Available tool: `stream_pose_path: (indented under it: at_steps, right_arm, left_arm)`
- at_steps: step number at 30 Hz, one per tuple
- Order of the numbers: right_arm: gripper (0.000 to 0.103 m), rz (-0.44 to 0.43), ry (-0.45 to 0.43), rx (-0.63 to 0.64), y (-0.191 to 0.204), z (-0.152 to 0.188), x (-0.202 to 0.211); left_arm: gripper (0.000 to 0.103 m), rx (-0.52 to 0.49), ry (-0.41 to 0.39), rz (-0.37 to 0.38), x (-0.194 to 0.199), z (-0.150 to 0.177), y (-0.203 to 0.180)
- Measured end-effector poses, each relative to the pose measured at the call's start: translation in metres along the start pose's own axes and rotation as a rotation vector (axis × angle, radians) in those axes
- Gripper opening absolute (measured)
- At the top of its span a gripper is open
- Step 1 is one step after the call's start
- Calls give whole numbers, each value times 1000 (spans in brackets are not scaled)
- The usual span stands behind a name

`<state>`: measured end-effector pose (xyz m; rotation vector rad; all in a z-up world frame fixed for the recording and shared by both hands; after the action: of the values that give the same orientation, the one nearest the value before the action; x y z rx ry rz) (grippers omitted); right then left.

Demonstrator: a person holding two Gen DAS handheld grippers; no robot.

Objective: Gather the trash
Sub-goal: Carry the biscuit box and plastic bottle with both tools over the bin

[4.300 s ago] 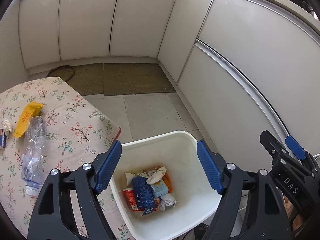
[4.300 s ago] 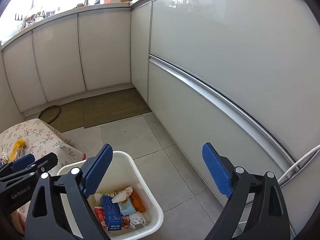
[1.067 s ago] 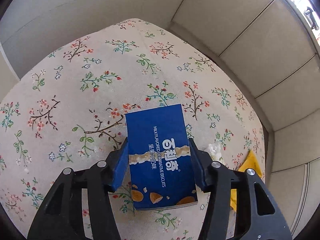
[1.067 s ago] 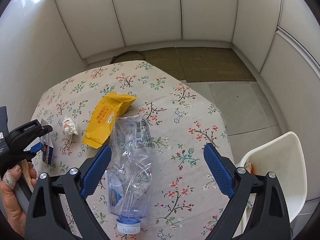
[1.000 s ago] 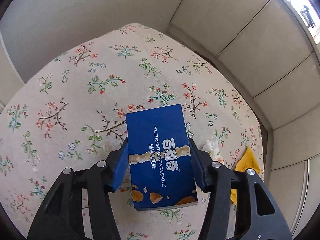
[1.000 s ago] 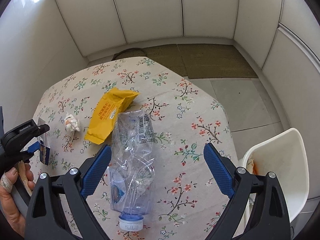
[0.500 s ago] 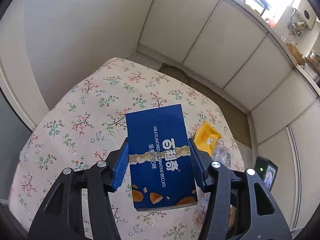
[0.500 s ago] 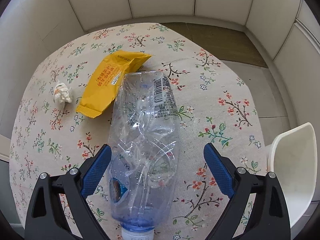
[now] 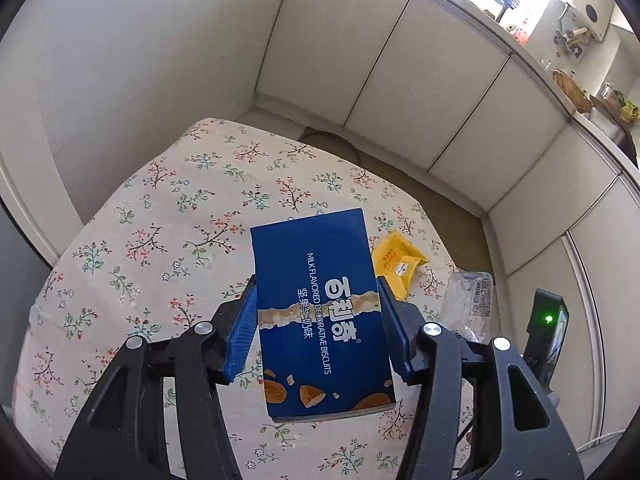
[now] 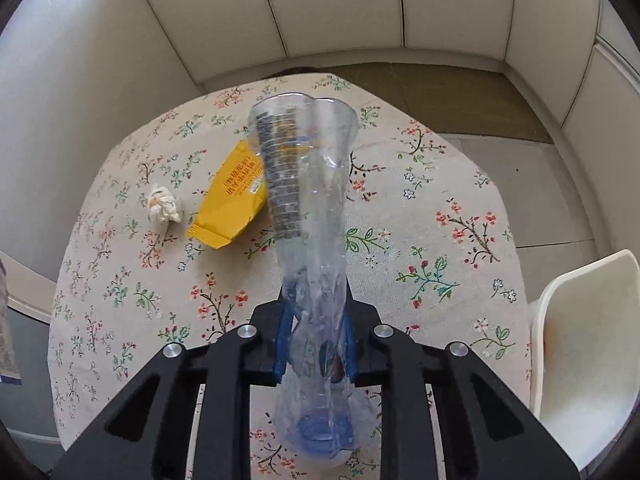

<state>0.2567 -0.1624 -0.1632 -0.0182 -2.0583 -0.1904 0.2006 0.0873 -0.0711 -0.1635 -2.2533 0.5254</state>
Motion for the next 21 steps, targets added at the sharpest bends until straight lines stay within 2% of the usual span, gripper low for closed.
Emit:
stream_pose_path:
  at_steps: [5,7,12,21]
  right_arm:
    - [21,-36,-86,-19,-9,-9,37]
    - [21,-39,-118,-16,-13,-10,51]
    - [21,-44,-181,-32,-29,-11,81]
    - [21,-35,-270,-64,-55,-8,122]
  left_arm:
    - [53,-46,2,34,-11,5,-21]
    - [53,-37,6,71,-13,4,-30]
    - [53,-63,-33,126,-4,1,-56]
    - [53,-86,-24,165,0,9,-82]
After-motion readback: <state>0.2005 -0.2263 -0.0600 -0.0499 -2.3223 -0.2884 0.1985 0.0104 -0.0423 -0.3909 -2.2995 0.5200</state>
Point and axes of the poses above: each gripper's, at about its wrist camera, not at the fingertips, and x roughly against the way its jaws point, y to its left, z to its underside, the point moved 1 cm from there along -x, roughly the way its jaws point, and after that the axes turned 7 degrees about z, right-handed, at the moved point
